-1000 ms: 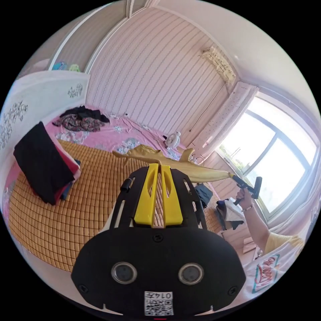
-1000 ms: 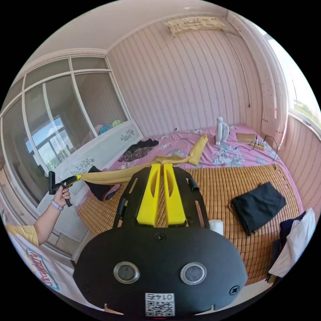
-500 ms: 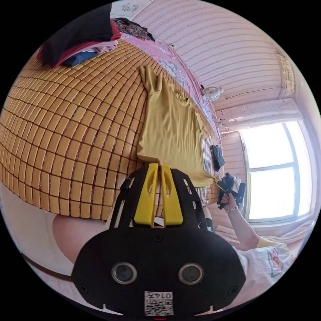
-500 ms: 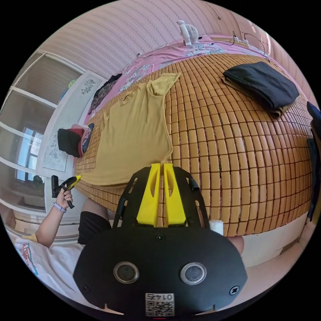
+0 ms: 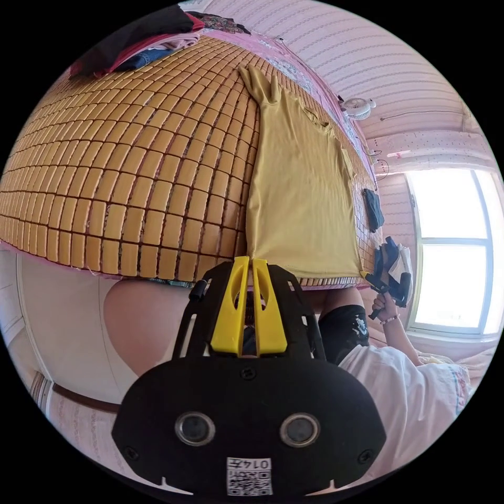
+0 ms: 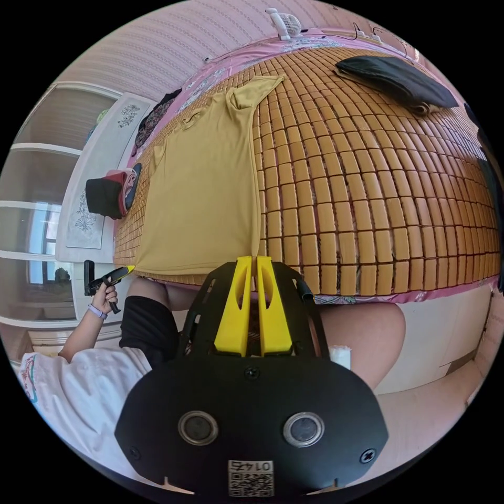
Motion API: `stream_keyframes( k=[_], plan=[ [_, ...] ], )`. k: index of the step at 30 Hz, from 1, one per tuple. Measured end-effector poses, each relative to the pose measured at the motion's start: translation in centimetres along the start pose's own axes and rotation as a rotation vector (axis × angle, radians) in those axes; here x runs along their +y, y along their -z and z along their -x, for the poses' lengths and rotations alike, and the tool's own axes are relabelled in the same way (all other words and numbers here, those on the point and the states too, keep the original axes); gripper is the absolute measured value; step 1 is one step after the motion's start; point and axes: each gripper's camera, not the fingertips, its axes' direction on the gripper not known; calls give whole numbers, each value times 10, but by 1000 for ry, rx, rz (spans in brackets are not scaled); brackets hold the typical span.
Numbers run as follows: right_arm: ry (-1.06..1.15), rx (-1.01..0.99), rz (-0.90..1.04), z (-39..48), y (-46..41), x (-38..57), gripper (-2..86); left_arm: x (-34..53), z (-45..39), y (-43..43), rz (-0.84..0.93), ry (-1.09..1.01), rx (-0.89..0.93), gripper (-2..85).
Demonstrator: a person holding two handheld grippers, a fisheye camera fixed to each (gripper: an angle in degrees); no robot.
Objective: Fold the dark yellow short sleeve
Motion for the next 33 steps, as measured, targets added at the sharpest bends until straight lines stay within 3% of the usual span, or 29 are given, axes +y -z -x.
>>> stream_keyframes(
  k=[7, 13, 22, 33],
  plan=[
    [-36, 88, 59, -5, -14, -2, 21, -9, 9, -14, 12, 53, -19, 39],
    [-1, 143, -27, 0, -9, -4, 55, -16, -6, -8, -54, 2, -101, 56],
    [-65, 117, -8, -9, -22, -11, 68, -34, -13, -32, 17, -5, -134, 84],
    [-103, 142, 2, -15, -19, -6, 2, -35, -9, -42, 7, 51, -157, -6]
  ],
)
